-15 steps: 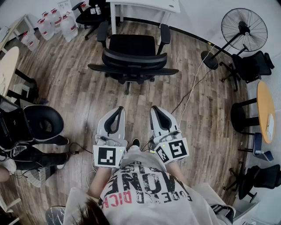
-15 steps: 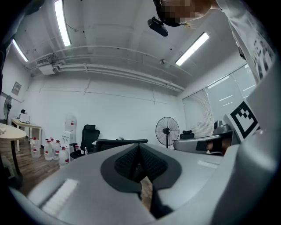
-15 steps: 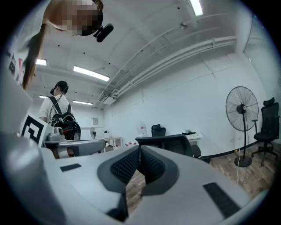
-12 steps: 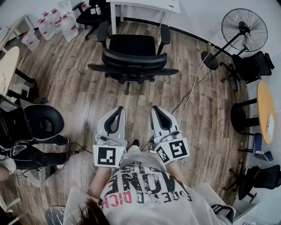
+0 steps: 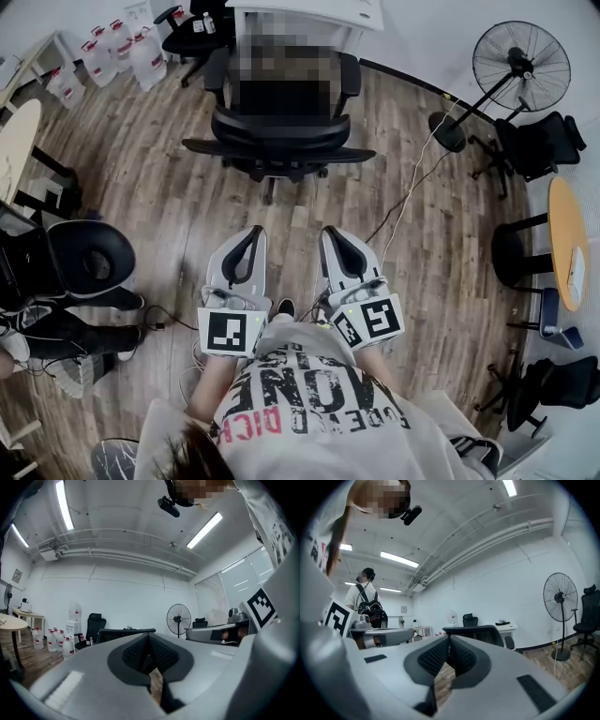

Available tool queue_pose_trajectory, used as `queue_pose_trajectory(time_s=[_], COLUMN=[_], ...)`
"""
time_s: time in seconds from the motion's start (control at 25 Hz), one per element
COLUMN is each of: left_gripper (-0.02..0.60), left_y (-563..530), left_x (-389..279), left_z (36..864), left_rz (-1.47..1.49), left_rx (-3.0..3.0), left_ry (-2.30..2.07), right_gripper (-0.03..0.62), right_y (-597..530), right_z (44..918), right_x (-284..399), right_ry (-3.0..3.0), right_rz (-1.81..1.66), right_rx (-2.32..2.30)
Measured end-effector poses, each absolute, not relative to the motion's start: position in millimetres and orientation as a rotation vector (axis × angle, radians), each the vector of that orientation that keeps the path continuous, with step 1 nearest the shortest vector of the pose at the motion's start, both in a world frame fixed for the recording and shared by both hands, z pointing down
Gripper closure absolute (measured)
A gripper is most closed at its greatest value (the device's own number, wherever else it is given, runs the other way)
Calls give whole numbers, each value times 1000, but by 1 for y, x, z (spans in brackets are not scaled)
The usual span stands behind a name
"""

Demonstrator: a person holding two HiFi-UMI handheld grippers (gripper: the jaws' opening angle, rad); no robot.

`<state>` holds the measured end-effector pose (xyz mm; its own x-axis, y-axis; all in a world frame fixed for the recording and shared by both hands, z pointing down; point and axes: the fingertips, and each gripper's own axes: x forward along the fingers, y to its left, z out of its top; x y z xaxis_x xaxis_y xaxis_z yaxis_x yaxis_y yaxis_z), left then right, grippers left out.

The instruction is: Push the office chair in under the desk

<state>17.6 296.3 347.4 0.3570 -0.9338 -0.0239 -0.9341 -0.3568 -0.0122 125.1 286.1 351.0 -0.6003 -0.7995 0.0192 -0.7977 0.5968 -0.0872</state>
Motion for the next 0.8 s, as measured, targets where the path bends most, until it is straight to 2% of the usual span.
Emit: queue_pose_trajectory(time_s=[0.32,0.8], left_gripper=[569,569], left_y=[295,264], left_x=[27,2], left_z=[359,364], left_rz=[4,-7], left_rx=[-2564,-2558], left_ry=[1817,1820], right_gripper=[572,572], right_y=[289,265], right_z=[353,368], right_x=[127,117], right_ry=[2819,2854], right_rz=[-136,-183], right_rx=[-1231,-1263])
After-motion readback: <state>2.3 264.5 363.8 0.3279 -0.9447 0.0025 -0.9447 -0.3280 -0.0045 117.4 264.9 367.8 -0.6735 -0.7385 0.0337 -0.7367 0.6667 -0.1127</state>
